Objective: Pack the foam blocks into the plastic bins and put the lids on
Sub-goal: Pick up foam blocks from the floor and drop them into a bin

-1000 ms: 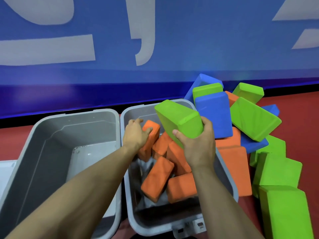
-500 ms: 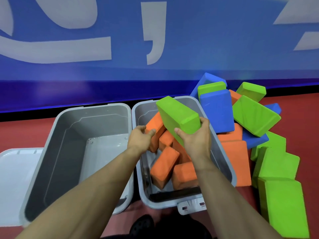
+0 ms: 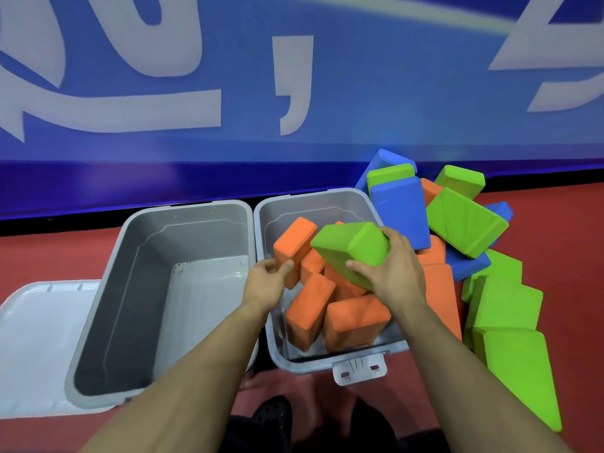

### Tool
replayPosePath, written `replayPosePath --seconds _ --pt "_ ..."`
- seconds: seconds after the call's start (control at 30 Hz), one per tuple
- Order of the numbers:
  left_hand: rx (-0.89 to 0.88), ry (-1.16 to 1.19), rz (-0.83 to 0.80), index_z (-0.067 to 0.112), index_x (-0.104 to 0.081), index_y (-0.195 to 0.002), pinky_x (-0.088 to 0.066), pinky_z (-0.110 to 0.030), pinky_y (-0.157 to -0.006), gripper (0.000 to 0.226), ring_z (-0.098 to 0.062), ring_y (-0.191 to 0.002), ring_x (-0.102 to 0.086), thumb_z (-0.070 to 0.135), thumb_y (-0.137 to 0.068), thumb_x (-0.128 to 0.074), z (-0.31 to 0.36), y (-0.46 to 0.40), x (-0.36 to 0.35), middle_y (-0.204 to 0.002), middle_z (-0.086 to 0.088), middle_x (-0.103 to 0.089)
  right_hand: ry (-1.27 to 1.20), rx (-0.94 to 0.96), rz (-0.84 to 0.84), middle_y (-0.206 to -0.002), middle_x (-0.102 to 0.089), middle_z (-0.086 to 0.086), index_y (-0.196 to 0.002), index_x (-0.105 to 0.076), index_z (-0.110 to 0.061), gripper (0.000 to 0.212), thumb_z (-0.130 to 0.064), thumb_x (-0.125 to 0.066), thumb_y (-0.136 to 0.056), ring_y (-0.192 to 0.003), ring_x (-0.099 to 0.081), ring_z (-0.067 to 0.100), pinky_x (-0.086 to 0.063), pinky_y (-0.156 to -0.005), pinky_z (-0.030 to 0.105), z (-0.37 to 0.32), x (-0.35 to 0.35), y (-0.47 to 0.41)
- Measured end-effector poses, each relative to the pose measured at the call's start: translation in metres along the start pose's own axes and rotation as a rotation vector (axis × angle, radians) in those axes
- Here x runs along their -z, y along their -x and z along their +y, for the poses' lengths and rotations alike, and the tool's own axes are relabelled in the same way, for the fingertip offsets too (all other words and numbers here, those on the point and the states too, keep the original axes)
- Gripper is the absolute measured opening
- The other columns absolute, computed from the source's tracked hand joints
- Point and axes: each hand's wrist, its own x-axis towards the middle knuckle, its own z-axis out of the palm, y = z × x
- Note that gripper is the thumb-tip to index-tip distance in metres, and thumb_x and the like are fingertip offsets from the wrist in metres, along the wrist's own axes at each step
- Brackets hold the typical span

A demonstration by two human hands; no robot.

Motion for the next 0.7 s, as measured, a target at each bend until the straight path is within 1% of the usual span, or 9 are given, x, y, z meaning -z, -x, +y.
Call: replayPosePath --seconds 0.07,0.17,0.37,0.47,0.5,0.57,0.6,0.67,0.7 --pt "-0.008 -0.013 -0.008 0.005 -0.056 -0.134 -0.048 -0.045 -0.107 0.072 -0.026 -0.116 -0.064 0.051 -0.081 -0.074 -0.002 0.005 -0.003 -0.131 -0.01 -0.065 0.079 0.002 0.085 -0.129 -0.058 -0.005 -0.134 -0.049 -0.031 0.087 -0.047 -0.091 -0.061 -0.124 -0.054 0.02 -0.039 -0.102 0.047 0.009 -0.006 0.001" --pt "-0.006 -0.066 0.004 0.005 -0.051 -0.14 -0.044 -0.037 -0.109 0.064 -0.024 -0.124 -0.059 0.042 -0.092 -0.071 0.002 0.008 -0.007 -0.133 -0.006 -0.061 0.142 0.031 0.123 -0.128 -0.056 -0.009 -0.132 -0.047 -0.033 0.086 -0.042 -0.092 -0.059 -0.128 -0.05 0.014 -0.032 -0.094 0.042 0.02 -0.025 0.0" --pt "-0.032 -0.043 0.029 0.01 -0.057 -0.134 -0.047 -0.037 -0.106 0.059 -0.017 -0.115 -0.063 0.045 -0.089 -0.072 -0.002 -0.017 -0.025 -0.13 -0.006 -0.065 0.303 0.142 0.076 -0.141 -0.05 -0.007 -0.138 -0.047 -0.029 0.086 -0.036 -0.09 -0.064 -0.138 -0.042 0.018 -0.04 -0.092 0.042 0.03 -0.064 -0.031" --pt "-0.053 -0.055 0.025 0.01 -0.057 -0.134 -0.05 -0.014 -0.079 0.053 0.001 -0.086 -0.064 0.039 -0.092 -0.07 -0.006 -0.031 -0.038 -0.129 -0.003 -0.062 0.406 0.22 0.024 -0.145 -0.048 -0.005 -0.141 -0.046 -0.028 0.083 -0.031 -0.087 -0.068 -0.141 -0.039 0.019 -0.042 -0.092 0.041 0.032 -0.075 -0.062" --pt "-0.058 -0.048 0.035 0.01 -0.056 -0.135 -0.047 -0.011 -0.075 0.052 0.0 -0.086 -0.063 0.038 -0.093 -0.07 -0.005 -0.034 -0.042 -0.13 -0.004 -0.061 0.422 0.239 0.005 -0.146 -0.047 -0.005 -0.141 -0.046 -0.028 0.082 -0.031 -0.087 -0.07 -0.141 -0.039 0.019 -0.042 -0.093 0.041 0.033 -0.079 -0.074" --pt "-0.066 -0.035 0.051 0.011 -0.056 -0.136 -0.048 -0.02 -0.087 0.054 -0.01 -0.106 -0.061 0.041 -0.093 -0.069 -0.007 -0.043 -0.049 -0.133 -0.006 -0.061 0.443 0.284 -0.025 -0.146 -0.047 -0.005 -0.141 -0.046 -0.028 0.081 -0.033 -0.086 -0.071 -0.14 -0.039 0.019 -0.042 -0.095 0.04 0.034 -0.089 -0.094" --pt "-0.062 -0.022 0.054 0.011 -0.056 -0.136 -0.048 -0.019 -0.087 0.054 -0.01 -0.107 -0.061 0.041 -0.093 -0.068 -0.008 -0.046 -0.051 -0.133 -0.005 -0.061 0.448 0.3 -0.037 -0.145 -0.048 -0.005 -0.141 -0.046 -0.028 0.082 -0.034 -0.086 -0.07 -0.139 -0.04 0.019 -0.041 -0.097 0.04 0.034 -0.094 -0.104" --pt "-0.057 -0.01 0.052 0.011 -0.055 -0.137 -0.043 -0.003 -0.068 0.051 0.003 -0.085 -0.061 0.038 -0.095 -0.067 -0.01 -0.053 -0.054 -0.132 -0.002 -0.059 0.468 0.306 -0.064 -0.145 -0.047 -0.003 -0.143 -0.045 -0.028 0.084 -0.035 -0.086 -0.071 -0.138 -0.04 0.02 -0.04 -0.101 0.039 0.033 -0.104 -0.121" --pt "-0.05 0.004 0.057 0.011 -0.055 -0.137 -0.041 0.0 -0.064 0.05 0.006 -0.081 -0.06 0.038 -0.096 -0.066 -0.012 -0.057 -0.055 -0.131 -0.002 -0.059 0.485 0.298 -0.087 -0.147 -0.044 -0.001 -0.145 -0.043 -0.028 0.086 -0.035 -0.086 -0.072 -0.14 -0.037 0.022 -0.039 -0.104 0.039 0.032 -0.109 -0.129"
